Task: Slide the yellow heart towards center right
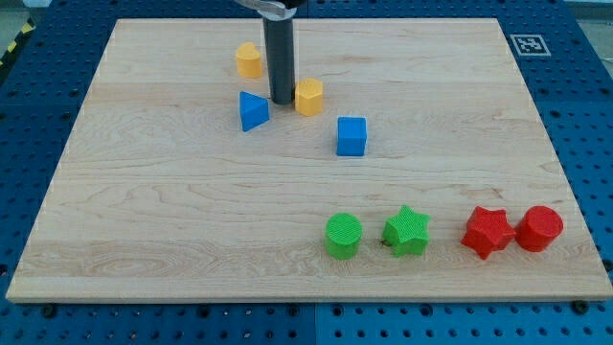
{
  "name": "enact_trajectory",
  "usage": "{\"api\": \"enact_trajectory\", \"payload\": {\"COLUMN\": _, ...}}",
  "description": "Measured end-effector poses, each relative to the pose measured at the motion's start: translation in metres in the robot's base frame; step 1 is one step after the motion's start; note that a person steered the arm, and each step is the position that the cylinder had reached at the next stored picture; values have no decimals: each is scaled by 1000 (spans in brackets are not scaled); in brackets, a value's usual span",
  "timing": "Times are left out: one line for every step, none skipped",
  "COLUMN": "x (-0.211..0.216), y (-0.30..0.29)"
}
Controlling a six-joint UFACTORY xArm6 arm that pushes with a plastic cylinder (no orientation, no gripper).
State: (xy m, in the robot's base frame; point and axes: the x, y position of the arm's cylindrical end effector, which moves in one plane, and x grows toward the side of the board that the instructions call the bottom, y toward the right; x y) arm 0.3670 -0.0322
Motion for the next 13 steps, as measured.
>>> {"api": "enact_trajectory", "payload": {"x": 1, "y": -19}}
{"api": "enact_trajectory", "payload": {"x": -17, "y": -75}}
{"api": "enact_trajectory", "payload": {"x": -60, "y": -116}}
{"api": "enact_trajectory", "payload": {"x": -83, "y": -94}}
{"api": "enact_trajectory", "payload": {"x": -78, "y": -84}}
{"api": "enact_trajectory", "payload": {"x": -66, "y": -78}}
{"api": "enact_trajectory", "payload": {"x": -72, "y": -57}}
{"api": "enact_trajectory", "payload": {"x": -77, "y": -23}}
{"api": "enact_trajectory", "payload": {"x": -85, "y": 10}}
{"api": "enact_trajectory", "payload": {"x": -94, "y": 34}}
{"api": "enact_trajectory", "payload": {"x": -85, "y": 47}}
{"api": "enact_trajectory", "payload": {"x": -63, "y": 66}}
{"api": "enact_trajectory", "payload": {"x": -39, "y": 91}}
